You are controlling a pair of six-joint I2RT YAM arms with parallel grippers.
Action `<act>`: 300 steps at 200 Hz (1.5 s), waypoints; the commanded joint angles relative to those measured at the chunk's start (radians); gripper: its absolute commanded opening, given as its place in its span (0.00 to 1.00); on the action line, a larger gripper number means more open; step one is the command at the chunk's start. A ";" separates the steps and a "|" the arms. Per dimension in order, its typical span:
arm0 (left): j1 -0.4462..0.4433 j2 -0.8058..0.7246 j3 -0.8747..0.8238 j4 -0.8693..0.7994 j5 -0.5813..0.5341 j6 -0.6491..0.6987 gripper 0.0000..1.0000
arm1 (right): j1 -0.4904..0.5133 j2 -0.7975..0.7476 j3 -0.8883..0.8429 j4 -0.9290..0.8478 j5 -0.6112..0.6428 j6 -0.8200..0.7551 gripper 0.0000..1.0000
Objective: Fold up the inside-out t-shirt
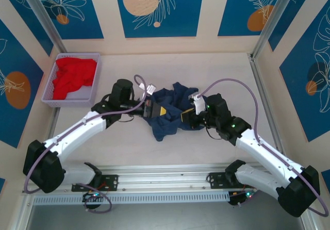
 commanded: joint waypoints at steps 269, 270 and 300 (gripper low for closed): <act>0.029 -0.055 -0.053 0.129 0.084 -0.126 0.00 | 0.008 0.052 0.066 0.109 -0.387 -0.068 0.36; 0.029 -0.055 -0.053 0.129 0.084 -0.126 0.00 | 0.008 0.053 0.066 0.109 -0.385 -0.069 0.36; 0.029 -0.056 -0.050 0.128 0.086 -0.125 0.00 | 0.009 0.063 0.057 0.112 -0.376 -0.073 0.37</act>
